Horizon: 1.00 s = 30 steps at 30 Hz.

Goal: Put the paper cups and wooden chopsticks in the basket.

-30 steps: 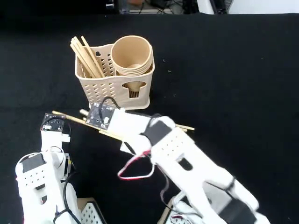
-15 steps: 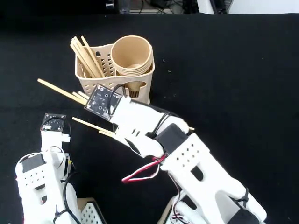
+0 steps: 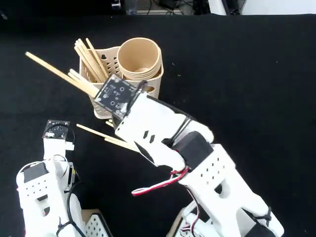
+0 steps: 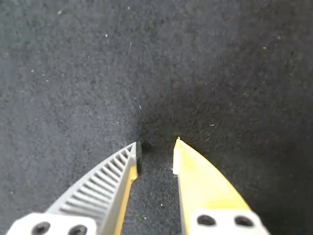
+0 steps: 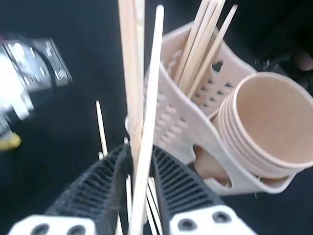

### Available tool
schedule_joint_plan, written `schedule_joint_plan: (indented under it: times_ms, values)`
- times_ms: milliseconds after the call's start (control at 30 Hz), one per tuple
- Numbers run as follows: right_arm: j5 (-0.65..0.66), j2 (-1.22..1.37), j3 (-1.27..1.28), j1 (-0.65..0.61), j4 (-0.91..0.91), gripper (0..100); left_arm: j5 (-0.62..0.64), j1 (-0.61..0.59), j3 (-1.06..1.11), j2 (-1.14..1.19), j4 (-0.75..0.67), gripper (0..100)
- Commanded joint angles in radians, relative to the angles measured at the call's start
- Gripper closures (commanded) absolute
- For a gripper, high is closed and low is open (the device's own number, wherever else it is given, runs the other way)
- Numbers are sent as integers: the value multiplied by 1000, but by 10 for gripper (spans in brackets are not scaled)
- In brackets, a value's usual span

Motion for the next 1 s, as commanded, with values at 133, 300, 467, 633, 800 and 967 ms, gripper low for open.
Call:
schedule_joint_plan:
  times_ms: [133,300,467,633,800,967]
  values:
    - [-14,-18,-162,-14,-44,986,-6,18,2,-8,-14,855]
    - [-114,1,-85,-14,-282,986,-6,18,4,-8,-21,855]
    - [-121,77,27,-14,-624,986,-6,18,4,-8,-21,855]
    - [-121,156,64,-12,-845,986,-6,18,4,-8,-21,855]
    - [-121,216,62,-9,-954,986,-6,18,4,-8,-23,855]
    - [-121,272,62,-6,-1034,986,-6,18,4,-8,-23,855]
